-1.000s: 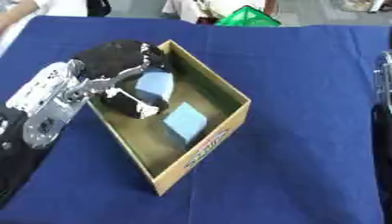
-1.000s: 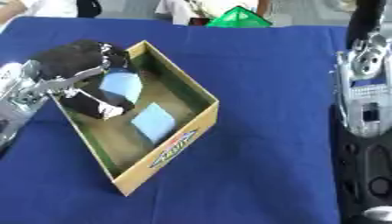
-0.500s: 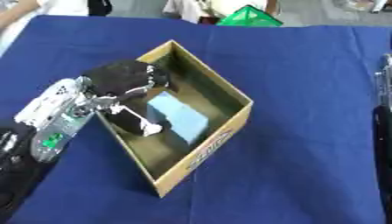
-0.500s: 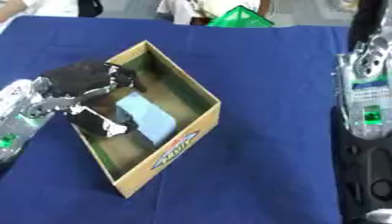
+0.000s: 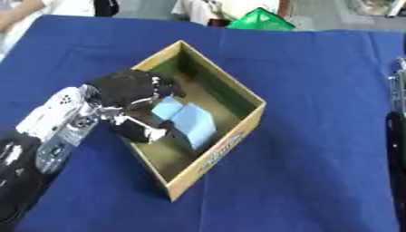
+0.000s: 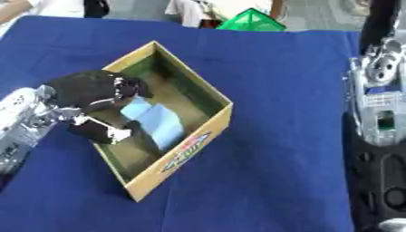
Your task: Pick up objects on the table and place them in the box.
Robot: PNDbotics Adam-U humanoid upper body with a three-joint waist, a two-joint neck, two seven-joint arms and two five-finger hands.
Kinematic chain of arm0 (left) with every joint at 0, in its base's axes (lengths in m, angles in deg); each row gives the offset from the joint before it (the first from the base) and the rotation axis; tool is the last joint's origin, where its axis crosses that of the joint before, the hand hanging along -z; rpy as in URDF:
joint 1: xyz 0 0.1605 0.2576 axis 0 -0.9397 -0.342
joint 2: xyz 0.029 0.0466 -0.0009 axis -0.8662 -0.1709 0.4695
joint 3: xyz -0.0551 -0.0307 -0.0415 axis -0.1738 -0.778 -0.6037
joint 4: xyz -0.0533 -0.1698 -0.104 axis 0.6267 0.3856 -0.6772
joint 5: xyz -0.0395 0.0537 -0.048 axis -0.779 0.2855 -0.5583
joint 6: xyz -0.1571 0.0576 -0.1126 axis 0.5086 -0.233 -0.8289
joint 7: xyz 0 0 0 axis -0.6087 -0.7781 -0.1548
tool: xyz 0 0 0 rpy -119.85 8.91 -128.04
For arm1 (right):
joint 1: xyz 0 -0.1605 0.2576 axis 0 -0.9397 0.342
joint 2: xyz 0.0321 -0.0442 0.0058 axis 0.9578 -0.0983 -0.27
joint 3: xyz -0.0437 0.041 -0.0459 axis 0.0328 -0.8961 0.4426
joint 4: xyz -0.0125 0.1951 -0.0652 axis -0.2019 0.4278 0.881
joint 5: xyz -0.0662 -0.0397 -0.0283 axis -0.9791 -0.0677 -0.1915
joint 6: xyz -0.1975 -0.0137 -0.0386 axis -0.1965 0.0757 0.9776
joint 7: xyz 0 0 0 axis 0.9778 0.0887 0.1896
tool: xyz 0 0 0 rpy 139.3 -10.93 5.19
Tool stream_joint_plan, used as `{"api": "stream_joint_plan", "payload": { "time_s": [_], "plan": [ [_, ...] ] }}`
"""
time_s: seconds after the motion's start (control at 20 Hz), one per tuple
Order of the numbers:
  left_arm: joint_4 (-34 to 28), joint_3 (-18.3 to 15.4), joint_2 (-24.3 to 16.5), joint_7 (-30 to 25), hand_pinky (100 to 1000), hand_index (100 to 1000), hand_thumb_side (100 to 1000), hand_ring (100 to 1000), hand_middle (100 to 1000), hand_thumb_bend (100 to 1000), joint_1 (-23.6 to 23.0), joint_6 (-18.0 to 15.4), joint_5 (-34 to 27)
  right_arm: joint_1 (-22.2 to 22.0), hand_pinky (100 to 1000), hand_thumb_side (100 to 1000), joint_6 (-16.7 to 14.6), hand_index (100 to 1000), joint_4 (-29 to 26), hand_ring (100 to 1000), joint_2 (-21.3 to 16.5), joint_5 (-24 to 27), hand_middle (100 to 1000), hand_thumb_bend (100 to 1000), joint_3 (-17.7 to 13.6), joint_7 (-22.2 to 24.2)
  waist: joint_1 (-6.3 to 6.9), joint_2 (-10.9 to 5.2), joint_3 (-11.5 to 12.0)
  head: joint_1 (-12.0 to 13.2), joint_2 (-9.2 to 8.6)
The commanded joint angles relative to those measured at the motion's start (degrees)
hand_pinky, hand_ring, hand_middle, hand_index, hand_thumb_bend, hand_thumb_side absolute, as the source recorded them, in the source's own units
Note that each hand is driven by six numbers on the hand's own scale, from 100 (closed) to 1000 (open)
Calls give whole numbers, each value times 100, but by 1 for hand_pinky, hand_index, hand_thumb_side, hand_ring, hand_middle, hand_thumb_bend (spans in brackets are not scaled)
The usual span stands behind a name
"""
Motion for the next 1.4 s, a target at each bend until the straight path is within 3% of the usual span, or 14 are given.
{"api": "stream_joint_plan", "payload": {
  "time_s": [0.05,0.1,0.75,1.1,1.4],
  "plan": [
    [-272,-176,-136,186,718,908,505,844,826,508,72,64,-36,102,788,1000,0,828,-42,840,-164,-9,574,445,-50,-29,5,-128,14,-91,15],
    [-372,-230,-145,263,711,903,511,835,813,449,75,106,-94,101,788,1000,-1,828,-38,840,-168,-13,574,445,-55,-35,2,-133,24,-133,23],
    [-1704,-1018,-326,1003,689,892,648,794,758,289,-104,735,-1262,151,787,1000,-43,829,-82,840,-208,-83,582,445,-92,-122,-12,-152,132,-603,60],
    [-2223,-1781,-477,2296,677,885,667,771,728,217,-757,1146,-2482,259,787,1000,-77,830,-158,840,-268,-158,590,446,-124,-213,-7,-90,206,-743,22],
    [-2506,-2334,-584,3573,659,871,729,748,702,255,-1239,1154,-3361,333,785,1000,-81,830,-223,839,-281,-207,592,446,-118,-236,9,-33,267,-730,-8]
  ]
}}
